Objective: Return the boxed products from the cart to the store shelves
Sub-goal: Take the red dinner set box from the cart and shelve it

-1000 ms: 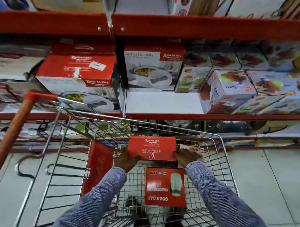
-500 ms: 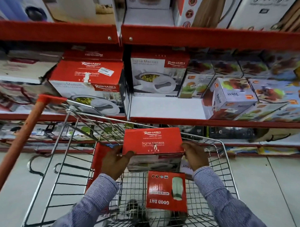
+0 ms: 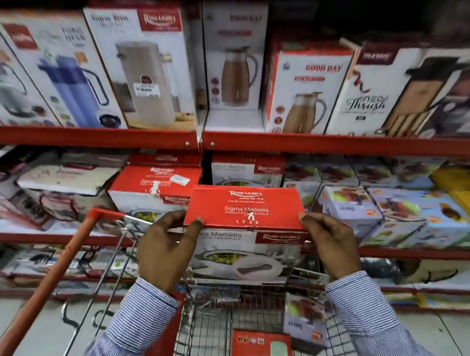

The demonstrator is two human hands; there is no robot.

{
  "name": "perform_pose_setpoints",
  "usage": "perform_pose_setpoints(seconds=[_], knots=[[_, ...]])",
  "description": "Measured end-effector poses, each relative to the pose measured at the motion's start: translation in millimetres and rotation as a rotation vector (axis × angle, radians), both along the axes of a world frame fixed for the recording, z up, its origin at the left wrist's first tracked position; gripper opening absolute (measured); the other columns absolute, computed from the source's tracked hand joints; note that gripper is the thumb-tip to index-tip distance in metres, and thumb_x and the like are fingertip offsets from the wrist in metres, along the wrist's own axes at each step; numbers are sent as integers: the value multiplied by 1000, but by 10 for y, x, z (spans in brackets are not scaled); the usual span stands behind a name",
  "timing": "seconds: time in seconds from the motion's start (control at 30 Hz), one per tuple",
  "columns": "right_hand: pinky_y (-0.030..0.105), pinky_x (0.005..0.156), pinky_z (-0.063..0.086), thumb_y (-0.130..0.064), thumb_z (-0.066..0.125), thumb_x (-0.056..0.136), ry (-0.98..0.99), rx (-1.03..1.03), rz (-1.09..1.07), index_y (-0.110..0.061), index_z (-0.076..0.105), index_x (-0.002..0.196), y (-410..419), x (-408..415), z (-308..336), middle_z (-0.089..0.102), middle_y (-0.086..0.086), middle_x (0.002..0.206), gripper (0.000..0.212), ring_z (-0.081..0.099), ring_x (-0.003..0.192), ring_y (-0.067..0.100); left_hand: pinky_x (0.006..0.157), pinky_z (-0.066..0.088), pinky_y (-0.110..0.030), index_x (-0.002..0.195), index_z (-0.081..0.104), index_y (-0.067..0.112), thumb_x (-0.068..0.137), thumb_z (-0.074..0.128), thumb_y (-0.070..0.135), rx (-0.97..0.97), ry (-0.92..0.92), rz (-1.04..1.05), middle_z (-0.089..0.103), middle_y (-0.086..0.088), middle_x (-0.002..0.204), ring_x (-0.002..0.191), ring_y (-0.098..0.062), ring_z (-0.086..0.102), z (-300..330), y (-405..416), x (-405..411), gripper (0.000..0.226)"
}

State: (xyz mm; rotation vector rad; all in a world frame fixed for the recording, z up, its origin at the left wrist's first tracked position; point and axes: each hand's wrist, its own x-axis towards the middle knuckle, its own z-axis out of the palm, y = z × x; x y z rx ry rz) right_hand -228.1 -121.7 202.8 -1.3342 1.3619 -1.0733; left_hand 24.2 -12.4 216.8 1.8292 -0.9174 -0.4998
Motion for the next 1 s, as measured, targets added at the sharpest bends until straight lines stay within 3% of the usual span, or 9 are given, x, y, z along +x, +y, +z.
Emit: perform_pose_setpoints(seconds=[0.03, 0.1, 0.2, 0.3, 0.43, 0.57, 0.8, 0.93, 1.0], knots=[[12, 58, 51, -33, 69, 81, -2, -19, 5, -31, 71, 79, -38, -15, 50, 73, -13, 84, 4, 69, 81, 5, 79, 63, -44, 105, 74, 27, 67, 63, 65, -12, 4, -11, 79, 6, 94, 78, -15, 76, 46, -32, -18, 55], [27, 71, 57, -34, 68, 82, 4, -45, 14, -33, 69, 82, -125, -43, 102, 74, -7, 91, 1, 70, 88, 15, 79, 62, -36, 104, 70, 40, 69, 66, 61, -26, 27, -52, 77, 15, 93, 78, -4, 75, 115, -117, -50, 41], [47, 87, 56, -37, 66, 83, 12, -55, 13, -36, 66, 90, -256, -61, 82, 73, -1, 103, 7, 68, 98, 22, 89, 58, -39, 111, 69, 35, 67, 65, 57, -2, 100, -104, 78, 4, 103, 94, -15, 74, 112, -269, -75, 50], [50, 90, 55, -36, 64, 86, 25, -54, 19, -31, 66, 103, -408, -24, 20, 71, 1, 108, 18, 66, 101, 22, 95, 57, -43, 116, 66, 38, 68, 65, 45, 42, 145, -109, 77, 7, 103, 95, -15, 71, 47, -424, -82, 49], [50, 94, 53, -33, 61, 89, 57, -40, 24, -23, 65, 114, -614, 53, -142, 67, 0, 108, 27, 63, 104, 23, 88, 57, -42, 92, 63, 65, 68, 67, 36, 58, 220, -91, 79, 15, 86, 91, -18, 71, -102, -599, -65, 37], [44, 99, 50, -33, 56, 92, 125, -24, 57, -21, 61, 122, -763, 142, -314, 64, 0, 112, 33, 61, 108, 23, 99, 53, -56, 129, 59, 35, 68, 68, 36, 80, 305, -96, 75, -17, 110, 104, -38, 68, -272, -743, -13, 61], [49, 99, 49, -30, 54, 93, 173, 51, 62, -17, 59, 125, -923, 223, -503, 63, 1, 114, 35, 60, 108, 23, 110, 45, -52, 145, 46, 22, 77, 71, 40, 154, 291, -151, 64, -7, 136, 126, -30, 58, -438, -835, -9, 75], [47, 103, 47, -30, 50, 95, 165, 93, 115, -14, 53, 132, -995, 230, -498, 61, 3, 120, 40, 59, 109, 22, 108, 43, -36, 148, 39, 15, 85, 73, 30, 157, 193, -154, 60, 5, 134, 131, -26, 55, -468, -938, -82, 73], [48, 105, 46, -31, 48, 96, 176, 89, 159, -15, 51, 134, -1022, 218, -485, 61, 6, 127, 41, 59, 116, 24, 112, 44, -40, 153, 30, 13, 84, 74, 31, 164, 170, -155, 53, -2, 148, 135, -27, 52, -480, -967, -111, 84]])
